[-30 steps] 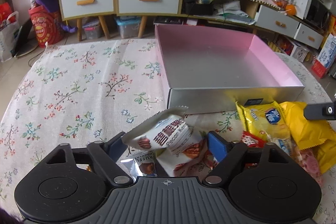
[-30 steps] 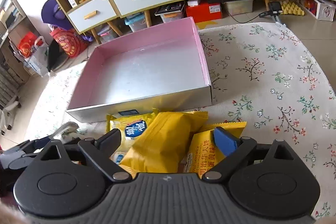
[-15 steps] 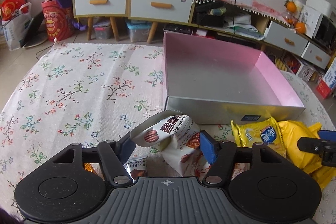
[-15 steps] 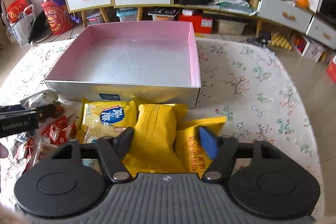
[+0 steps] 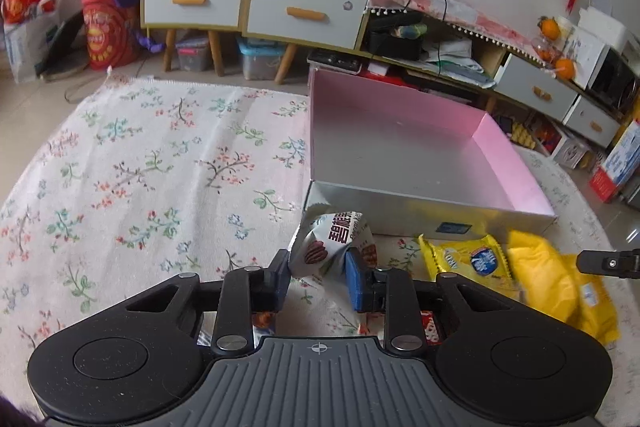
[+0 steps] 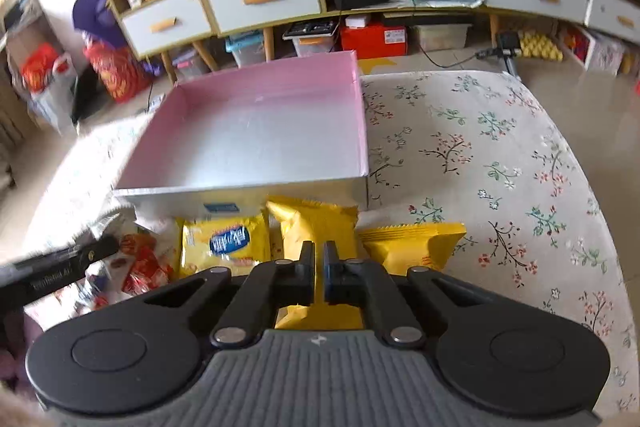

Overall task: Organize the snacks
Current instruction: 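Carry the pecan bag in the left tool while the right tool carries the yellow pack over the pink box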

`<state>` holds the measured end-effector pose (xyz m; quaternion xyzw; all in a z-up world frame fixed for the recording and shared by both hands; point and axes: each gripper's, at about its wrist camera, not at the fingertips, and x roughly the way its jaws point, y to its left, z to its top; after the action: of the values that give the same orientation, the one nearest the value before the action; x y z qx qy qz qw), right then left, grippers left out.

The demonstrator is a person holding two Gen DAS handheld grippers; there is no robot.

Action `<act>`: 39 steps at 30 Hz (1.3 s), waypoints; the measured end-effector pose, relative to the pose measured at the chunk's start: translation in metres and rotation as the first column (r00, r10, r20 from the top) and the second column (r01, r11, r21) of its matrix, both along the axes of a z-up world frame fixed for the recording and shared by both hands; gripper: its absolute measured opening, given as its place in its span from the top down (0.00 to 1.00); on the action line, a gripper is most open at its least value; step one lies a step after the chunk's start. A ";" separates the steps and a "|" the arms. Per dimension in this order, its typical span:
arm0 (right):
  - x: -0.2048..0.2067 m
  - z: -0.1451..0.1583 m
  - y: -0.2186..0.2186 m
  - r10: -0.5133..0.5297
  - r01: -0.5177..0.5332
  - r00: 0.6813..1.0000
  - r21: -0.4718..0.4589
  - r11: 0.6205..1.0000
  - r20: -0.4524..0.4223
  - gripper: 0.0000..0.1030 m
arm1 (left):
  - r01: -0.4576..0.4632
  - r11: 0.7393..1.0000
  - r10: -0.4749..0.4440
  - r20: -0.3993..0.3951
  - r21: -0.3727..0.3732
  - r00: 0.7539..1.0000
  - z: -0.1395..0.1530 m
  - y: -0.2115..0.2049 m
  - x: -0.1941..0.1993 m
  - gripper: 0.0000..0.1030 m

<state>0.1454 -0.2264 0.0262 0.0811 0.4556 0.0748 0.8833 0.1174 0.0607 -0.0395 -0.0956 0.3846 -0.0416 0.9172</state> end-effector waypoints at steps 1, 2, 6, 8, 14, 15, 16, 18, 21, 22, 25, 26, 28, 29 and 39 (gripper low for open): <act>0.000 0.001 -0.003 -0.004 0.004 1.000 0.011 1.000 -0.003 0.97 | 0.001 1.000 -0.001 -0.005 0.001 1.000 0.000 0.000 -0.001 0.75; 0.000 0.001 -0.004 -0.001 0.002 1.000 0.019 1.000 -0.011 0.97 | 0.001 1.000 -0.001 -0.007 0.004 1.000 -0.001 0.000 -0.001 0.75; 0.003 -0.002 -0.010 -0.020 0.023 0.999 0.077 0.997 -0.040 0.77 | 0.016 1.000 -0.016 0.001 -0.009 1.000 -0.003 0.003 -0.001 0.71; 0.005 -0.005 -0.011 -0.024 0.029 0.998 0.095 0.995 -0.055 0.69 | 0.008 1.000 -0.008 -0.002 -0.026 1.000 -0.006 0.006 0.001 0.63; 0.011 -0.020 -0.002 0.000 0.015 0.995 0.154 0.988 -0.095 0.51 | 0.037 0.998 -0.035 0.026 -0.047 0.999 -0.018 0.006 0.006 0.34; 0.012 -0.022 0.002 0.012 0.002 0.995 0.149 0.989 -0.096 0.46 | 0.040 0.998 -0.039 0.022 -0.053 0.999 -0.021 0.006 0.008 0.34; 0.012 -0.023 0.006 0.023 -0.010 0.995 0.133 0.991 -0.095 0.44 | 0.041 0.997 -0.040 0.017 -0.058 0.999 -0.024 0.005 0.010 0.34; 0.011 -0.025 0.014 0.047 -0.038 0.995 0.090 0.995 -0.093 0.44 | 0.033 0.997 -0.032 0.009 -0.066 0.999 -0.030 0.006 0.012 0.34; 0.011 -0.031 0.021 0.065 -0.060 0.991 0.048 0.997 -0.115 0.48 | 0.010 0.995 -0.009 0.008 -0.095 1.000 -0.035 0.010 0.014 0.35; 0.011 -0.033 0.023 0.067 -0.064 0.990 0.035 0.997 -0.120 0.49 | 0.003 0.994 -0.002 0.014 -0.110 1.000 -0.036 0.013 0.014 0.37; 0.011 -0.037 0.019 0.054 -0.051 0.991 0.022 0.998 -0.125 0.60 | -0.018 0.988 0.019 0.007 -0.156 1.000 -0.036 0.018 0.014 0.47; 0.011 -0.037 0.017 0.046 -0.044 0.991 0.021 0.999 -0.128 0.63 | -0.027 0.985 0.027 0.002 -0.170 1.000 -0.036 0.020 0.014 0.48; 0.011 -0.036 0.014 0.029 -0.025 0.991 0.037 0.999 -0.131 0.66 | -0.047 0.982 0.048 -0.003 -0.185 0.999 -0.036 0.022 0.014 0.50; 0.010 -0.035 0.013 0.017 -0.012 0.991 0.041 0.999 -0.134 0.67 | -0.056 0.980 0.056 -0.005 -0.191 0.998 -0.036 0.023 0.013 0.50; 0.001 -0.011 0.010 0.010 -0.006 0.997 0.050 0.999 -0.078 0.68 | -0.047 0.981 0.048 0.004 -0.189 0.999 -0.014 0.020 0.004 0.51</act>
<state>0.1463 -0.2166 0.0153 0.1039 0.4884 0.0863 0.8621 0.1211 0.0811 -0.0539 -0.1910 0.3725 -0.0562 0.9064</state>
